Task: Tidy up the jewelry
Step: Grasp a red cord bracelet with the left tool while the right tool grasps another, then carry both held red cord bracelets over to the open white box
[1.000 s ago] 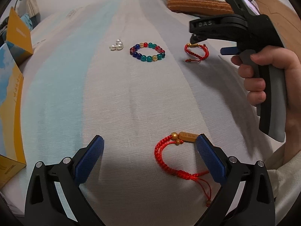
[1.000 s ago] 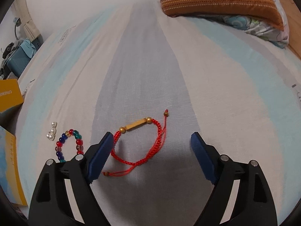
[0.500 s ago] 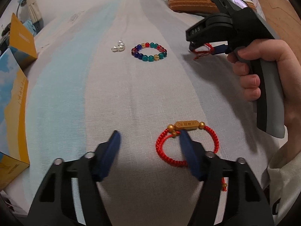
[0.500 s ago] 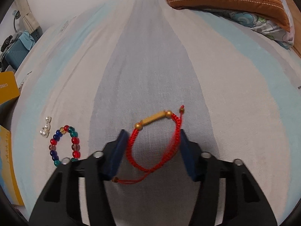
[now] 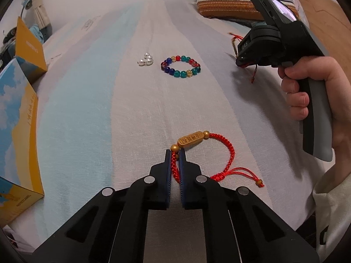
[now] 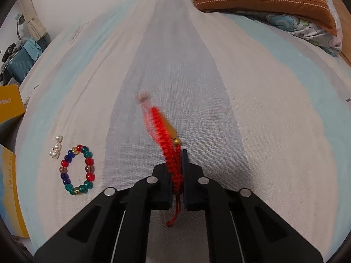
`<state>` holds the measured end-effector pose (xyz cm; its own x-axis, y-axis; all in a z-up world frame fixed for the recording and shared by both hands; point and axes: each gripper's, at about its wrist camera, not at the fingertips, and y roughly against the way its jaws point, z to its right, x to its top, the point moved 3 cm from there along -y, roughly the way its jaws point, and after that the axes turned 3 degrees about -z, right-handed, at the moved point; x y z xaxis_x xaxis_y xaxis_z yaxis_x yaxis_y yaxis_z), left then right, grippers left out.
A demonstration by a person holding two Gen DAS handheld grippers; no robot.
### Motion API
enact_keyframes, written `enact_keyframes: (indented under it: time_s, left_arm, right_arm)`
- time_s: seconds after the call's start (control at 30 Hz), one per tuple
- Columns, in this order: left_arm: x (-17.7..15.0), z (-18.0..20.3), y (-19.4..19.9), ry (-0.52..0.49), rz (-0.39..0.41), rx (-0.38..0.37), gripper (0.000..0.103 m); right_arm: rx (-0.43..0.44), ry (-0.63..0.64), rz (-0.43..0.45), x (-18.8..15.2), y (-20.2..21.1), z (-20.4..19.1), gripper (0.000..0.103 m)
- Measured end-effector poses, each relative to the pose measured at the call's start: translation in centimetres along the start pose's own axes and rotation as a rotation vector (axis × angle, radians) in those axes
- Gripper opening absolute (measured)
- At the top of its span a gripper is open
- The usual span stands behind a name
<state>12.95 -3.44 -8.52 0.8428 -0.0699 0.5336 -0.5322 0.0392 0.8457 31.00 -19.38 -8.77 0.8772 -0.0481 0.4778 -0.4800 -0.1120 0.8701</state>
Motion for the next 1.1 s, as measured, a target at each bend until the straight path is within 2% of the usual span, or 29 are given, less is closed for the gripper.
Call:
enact_keyframes:
  time_s: [0.2,0.8,1.1]
  left_arm:
    - [0.3,-0.4,0.9,0.006,0.018,-0.019,0.005]
    - [0.9,-0.5,3.2,0.024,0.044,-0.036,0.005]
    - [1.4,-0.7,5.6,0.043,0.063,-0.046,0.005]
  right_arm:
    - [-0.003,0.014,0.036,0.0,1.6,-0.4,0.005]
    - [-0.025,0.018,0.051,-1.8,3.9,-0.3,0.005]
    - [-0.037,0.025,0.069,-3.3,7.3,-0.4,0.005]
